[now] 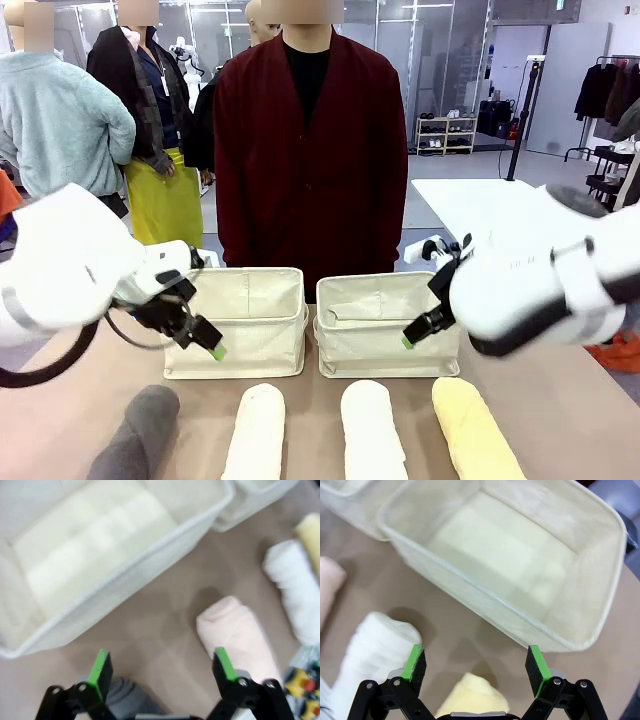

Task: Divide the towels into two baskets.
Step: Pick up one hotel-folded towel and place it in the Fabric basket indicated by the person.

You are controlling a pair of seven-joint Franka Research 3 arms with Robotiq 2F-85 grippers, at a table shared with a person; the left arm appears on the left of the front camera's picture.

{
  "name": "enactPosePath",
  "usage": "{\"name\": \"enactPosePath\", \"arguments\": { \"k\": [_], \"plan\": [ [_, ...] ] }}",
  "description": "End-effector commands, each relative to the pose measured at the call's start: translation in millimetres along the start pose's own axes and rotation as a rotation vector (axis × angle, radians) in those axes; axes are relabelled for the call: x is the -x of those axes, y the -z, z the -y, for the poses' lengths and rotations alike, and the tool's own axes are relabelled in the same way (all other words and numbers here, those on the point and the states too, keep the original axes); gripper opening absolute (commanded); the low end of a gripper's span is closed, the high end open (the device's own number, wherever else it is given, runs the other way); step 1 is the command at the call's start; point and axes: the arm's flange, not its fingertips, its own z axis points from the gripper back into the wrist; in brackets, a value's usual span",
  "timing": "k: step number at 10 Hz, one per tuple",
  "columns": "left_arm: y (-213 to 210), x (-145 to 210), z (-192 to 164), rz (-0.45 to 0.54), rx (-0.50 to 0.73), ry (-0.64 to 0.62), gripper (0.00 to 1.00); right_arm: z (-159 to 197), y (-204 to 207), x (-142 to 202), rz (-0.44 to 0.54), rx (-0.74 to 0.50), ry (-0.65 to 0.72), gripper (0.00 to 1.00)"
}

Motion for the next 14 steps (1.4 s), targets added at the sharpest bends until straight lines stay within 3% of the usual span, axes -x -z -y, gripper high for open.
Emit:
{"name": "enactPosePath", "arguments": {
  "k": [1, 2, 4, 6, 8, 10, 12, 14],
  "plan": [
    [-37, -5, -46, -0.009, 0.148, -0.067, 1.00, 38, -22, -7, -0.001, -0.235, 0.075, 1.00],
    [-51, -5, -63, -0.037, 0.300, -0.099, 1.00, 47, -29, -6, -0.029, -0.378, 0.120, 1.00],
    [-79, 6, -110, -0.020, 0.750, -0.180, 1.00, 81, -53, 6, 0.009, -0.668, 0.250, 1.00],
    [-108, 35, -164, 0.097, 0.938, -0.241, 1.00, 133, -82, 41, 0.043, -0.826, 0.411, 1.00],
    [-137, 75, -207, 0.219, 1.025, -0.252, 1.00, 186, -106, 88, 0.148, -0.861, 0.582, 1.00],
    [-180, 128, -257, 0.326, 0.989, -0.296, 1.00, 227, -137, 141, 0.253, -0.821, 0.740, 1.00],
    [-196, 171, -291, 0.335, 0.913, -0.390, 1.00, 247, -170, 182, 0.355, -0.788, 0.812, 1.00],
    [-208, 200, -310, 0.346, 0.855, -0.475, 1.00, 253, -195, 200, 0.415, -0.732, 0.843, 1.00]
  ]
}}
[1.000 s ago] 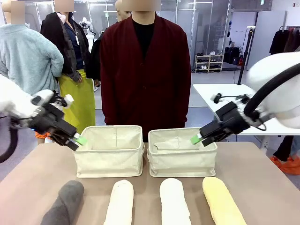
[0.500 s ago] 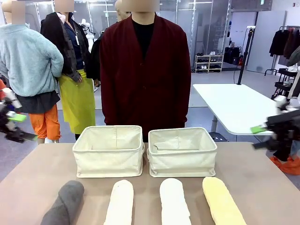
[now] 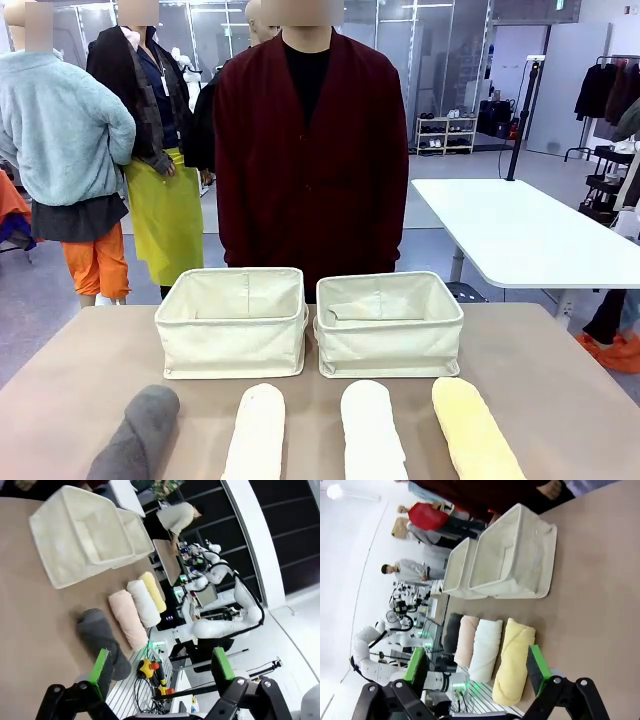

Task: Divide the towels into two baskets.
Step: Pick up one hotel-folded towel and place it in the Fabric basket indicated by the person.

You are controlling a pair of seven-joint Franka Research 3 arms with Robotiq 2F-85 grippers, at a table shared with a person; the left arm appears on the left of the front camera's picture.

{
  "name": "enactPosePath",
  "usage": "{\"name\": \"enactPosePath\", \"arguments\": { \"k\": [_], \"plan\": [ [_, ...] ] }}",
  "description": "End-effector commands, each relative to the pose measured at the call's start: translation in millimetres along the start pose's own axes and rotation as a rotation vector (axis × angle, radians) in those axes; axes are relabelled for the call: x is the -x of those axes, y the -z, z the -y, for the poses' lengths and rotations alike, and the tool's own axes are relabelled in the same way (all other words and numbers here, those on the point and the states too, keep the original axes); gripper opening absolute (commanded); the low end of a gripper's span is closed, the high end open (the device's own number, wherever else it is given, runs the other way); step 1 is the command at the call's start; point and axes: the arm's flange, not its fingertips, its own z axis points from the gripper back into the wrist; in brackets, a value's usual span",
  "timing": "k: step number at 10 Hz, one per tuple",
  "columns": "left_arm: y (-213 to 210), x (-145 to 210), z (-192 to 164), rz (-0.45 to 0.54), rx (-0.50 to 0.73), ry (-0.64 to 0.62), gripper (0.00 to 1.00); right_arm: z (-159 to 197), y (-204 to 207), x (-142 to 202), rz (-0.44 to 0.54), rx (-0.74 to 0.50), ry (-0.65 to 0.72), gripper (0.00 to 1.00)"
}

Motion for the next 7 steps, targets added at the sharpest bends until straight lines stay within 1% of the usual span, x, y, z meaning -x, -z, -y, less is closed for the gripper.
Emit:
{"name": "enactPosePath", "arguments": {
  "k": [1, 2, 7],
  "plan": [
    [-5, -6, -4, 0.046, -0.031, -0.051, 1.00, -16, 8, 3, 0.056, 0.000, 0.001, 1.00],
    [0, 0, 0, 0.000, 0.000, 0.000, 1.00, 0, 0, 0, 0.000, 0.000, 0.000, 1.00],
    [0, 0, 0, 0.000, 0.000, 0.000, 1.00, 0, 0, 0, 0.000, 0.000, 0.000, 1.00]
  ]
}}
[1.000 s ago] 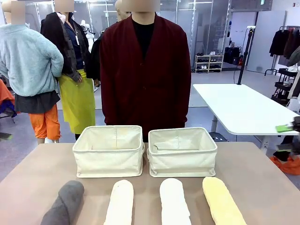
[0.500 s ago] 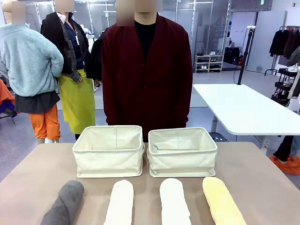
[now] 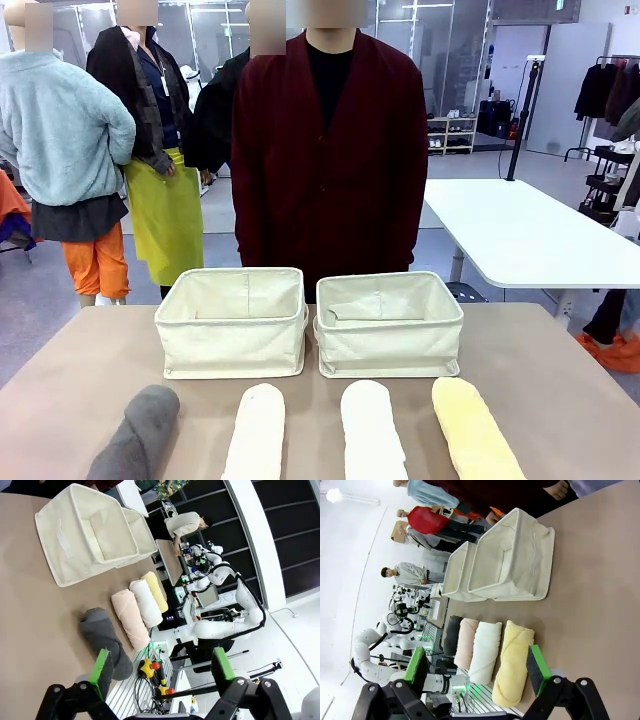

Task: Divide the towels into two baskets.
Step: Pick up one hotel-folded towel and place it in the Fabric basket indicated by the person.

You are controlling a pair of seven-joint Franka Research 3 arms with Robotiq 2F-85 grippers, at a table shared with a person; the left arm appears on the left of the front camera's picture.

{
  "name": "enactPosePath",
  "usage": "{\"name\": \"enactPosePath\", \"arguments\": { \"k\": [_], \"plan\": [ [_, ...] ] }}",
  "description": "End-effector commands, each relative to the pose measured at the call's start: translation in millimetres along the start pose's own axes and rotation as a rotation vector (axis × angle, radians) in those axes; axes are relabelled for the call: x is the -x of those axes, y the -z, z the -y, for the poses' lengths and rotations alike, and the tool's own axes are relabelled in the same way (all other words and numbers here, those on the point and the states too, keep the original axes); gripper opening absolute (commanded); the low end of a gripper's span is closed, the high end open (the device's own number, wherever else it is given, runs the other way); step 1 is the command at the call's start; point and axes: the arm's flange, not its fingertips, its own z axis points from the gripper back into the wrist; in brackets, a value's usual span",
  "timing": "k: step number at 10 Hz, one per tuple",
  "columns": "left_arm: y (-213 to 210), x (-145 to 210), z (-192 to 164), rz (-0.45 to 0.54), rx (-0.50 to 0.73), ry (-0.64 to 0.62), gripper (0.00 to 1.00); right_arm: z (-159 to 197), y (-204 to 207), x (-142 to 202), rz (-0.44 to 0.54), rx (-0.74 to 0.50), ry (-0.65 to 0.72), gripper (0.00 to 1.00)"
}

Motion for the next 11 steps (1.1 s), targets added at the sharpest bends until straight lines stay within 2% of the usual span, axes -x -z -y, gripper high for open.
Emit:
{"name": "enactPosePath", "arguments": {
  "k": [1, 11],
  "plan": [
    [-3.7, 3.0, 5.0, 0.006, 0.003, 0.011, 1.00, -2.5, -1.4, 1.2, -0.005, -0.002, -0.008, 1.00],
    [-3.7, 3.0, 5.0, 0.006, 0.003, 0.011, 1.00, -2.5, -1.4, 1.2, -0.005, -0.002, -0.008, 1.00]
  ]
}}
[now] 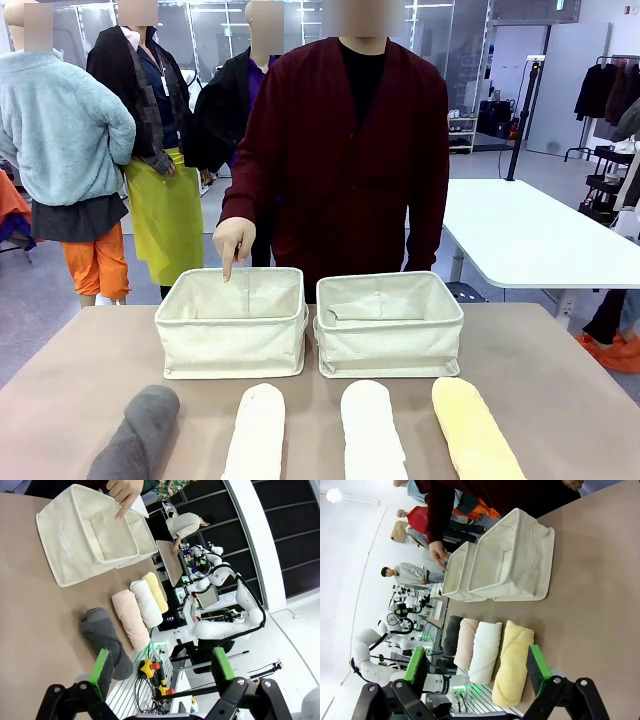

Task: Divide the towels into two baskets.
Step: Pick up one hotel-folded towel and place it in the Fabric basket indicated by the person.

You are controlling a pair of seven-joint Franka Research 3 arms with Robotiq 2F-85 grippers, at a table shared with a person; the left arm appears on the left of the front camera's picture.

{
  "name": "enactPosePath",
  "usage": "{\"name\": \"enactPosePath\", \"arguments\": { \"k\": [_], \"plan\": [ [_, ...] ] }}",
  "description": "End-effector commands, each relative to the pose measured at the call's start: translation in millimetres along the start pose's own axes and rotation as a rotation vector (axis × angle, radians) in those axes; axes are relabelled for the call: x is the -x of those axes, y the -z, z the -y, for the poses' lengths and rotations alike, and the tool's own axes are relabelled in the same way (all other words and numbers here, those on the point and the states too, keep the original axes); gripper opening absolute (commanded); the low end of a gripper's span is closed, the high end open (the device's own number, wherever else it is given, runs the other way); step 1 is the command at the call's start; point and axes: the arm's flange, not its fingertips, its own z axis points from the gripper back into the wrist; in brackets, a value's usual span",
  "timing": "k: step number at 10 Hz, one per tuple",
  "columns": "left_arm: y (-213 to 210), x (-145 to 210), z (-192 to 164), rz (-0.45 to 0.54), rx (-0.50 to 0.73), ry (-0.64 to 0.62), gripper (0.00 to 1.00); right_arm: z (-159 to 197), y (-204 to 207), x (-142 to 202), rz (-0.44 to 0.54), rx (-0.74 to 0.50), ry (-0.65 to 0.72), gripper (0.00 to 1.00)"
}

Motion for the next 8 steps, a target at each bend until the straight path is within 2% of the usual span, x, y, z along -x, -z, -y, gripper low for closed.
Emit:
{"name": "enactPosePath", "arguments": {
  "k": [1, 3, 6, 8],
  "plan": [
    [-2, 2, 5, 0.003, 0.004, 0.012, 1.00, -2, -1, 2, -0.006, -0.003, -0.008, 1.00],
    [0, 0, 0, 0.000, 0.000, 0.000, 1.00, -2, -1, 2, -0.006, -0.003, -0.008, 1.00],
    [64, -25, 42, -0.214, -0.173, -0.024, 1.00, -2, -1, 2, -0.006, -0.003, -0.008, 1.00],
    [124, -35, 60, -0.328, -0.363, -0.062, 1.00, -2, -1, 2, -0.006, -0.003, -0.008, 1.00]
  ]
}}
